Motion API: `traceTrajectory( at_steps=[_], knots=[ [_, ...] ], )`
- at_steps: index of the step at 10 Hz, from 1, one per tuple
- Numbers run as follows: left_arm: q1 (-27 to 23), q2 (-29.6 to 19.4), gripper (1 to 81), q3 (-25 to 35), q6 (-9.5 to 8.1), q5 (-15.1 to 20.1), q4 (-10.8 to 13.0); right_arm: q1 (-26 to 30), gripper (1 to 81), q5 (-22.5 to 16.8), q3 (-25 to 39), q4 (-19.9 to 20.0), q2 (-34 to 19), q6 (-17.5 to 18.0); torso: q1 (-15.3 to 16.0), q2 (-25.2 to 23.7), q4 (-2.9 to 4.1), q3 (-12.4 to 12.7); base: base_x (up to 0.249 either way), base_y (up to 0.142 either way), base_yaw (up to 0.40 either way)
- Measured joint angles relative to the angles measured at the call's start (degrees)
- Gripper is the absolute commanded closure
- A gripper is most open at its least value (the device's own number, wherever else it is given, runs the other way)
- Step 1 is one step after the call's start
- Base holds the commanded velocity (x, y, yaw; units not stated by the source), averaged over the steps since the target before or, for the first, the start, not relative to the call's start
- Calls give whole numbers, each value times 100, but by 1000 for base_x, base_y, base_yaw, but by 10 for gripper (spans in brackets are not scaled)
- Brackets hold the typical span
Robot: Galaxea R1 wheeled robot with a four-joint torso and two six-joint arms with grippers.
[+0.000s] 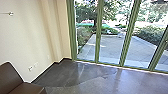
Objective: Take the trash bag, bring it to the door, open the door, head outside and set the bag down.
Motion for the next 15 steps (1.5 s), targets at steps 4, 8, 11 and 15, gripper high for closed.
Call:
traceTrajectory(
  at_steps=[4, 8, 11, 15],
  knots=[
    [1, 1, 811, 0, 0, 2, 0, 71, 10, -7, 0, -2, 2, 6, 0, 0, 0, 0, 0, 0, -264],
    [-18, 15, 811, 0, 0, -96, 0, 197, 10, 0, -72, -4, 61, 6, 0, 0, 0, 0, 0, 0, -278],
    [-33, 52, 811, 1, 0, -117, 0, 149, 10, 141, -185, -11, 50, 5, 0, 0, 0, 0, 0, 0, -287],
    [-30, 48, 811, 0, -2, -119, 0, 129, 10, 149, -185, -9, 79, 0, 0, 0, 0, 0, 0, 0, -291]
  ],
)
